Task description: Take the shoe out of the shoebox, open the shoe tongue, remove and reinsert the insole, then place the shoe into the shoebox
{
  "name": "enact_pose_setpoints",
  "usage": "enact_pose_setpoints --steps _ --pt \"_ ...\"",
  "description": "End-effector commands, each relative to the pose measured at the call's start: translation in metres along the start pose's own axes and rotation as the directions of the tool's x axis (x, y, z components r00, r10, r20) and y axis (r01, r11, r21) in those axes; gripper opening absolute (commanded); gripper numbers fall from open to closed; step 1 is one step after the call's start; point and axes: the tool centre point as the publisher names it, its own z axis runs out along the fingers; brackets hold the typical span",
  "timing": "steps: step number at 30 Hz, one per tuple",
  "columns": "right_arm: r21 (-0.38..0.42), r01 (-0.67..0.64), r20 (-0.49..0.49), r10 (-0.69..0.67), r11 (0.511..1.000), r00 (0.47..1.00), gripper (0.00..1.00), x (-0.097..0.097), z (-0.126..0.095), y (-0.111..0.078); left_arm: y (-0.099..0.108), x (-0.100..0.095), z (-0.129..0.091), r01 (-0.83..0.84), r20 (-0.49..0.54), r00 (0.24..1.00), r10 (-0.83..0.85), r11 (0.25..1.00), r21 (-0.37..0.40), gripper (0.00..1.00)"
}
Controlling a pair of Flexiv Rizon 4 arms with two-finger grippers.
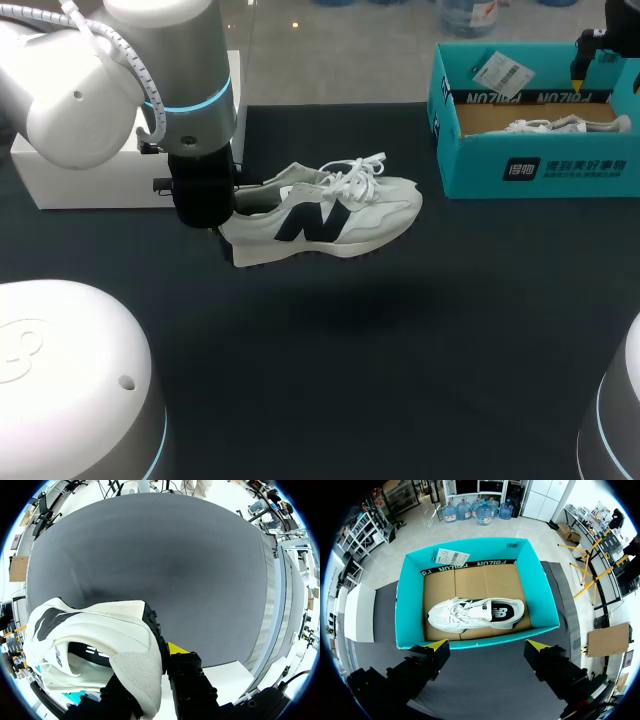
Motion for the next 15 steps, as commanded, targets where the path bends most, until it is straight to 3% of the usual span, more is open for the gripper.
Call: enact_pose_setpoints --steps 1,8,15 --pt "-0.001 0.0 0.0 0.0 1.0 1.0 1.0 0.0 0.0 0.0 0.0 0.0 -0.001 0.0 0.002 1.0 0.0 1.0 0.0 0.0" --pt "-0.001 0.0 0.0 0.0 1.0 1.0 1.0 0.0 0.0 0.0 -0.005 -0.006 0.003 -0.016 0.005 1.0 0.016 1.0 0.009 0.0" --pt "-0.001 0.0 0.0 0.0 1.0 1.0 1.0 0.0 0.0 0.0 -0.02 -0.018 0.023 -0.036 -0.007 0.999 0.036 0.999 0.014 0.0"
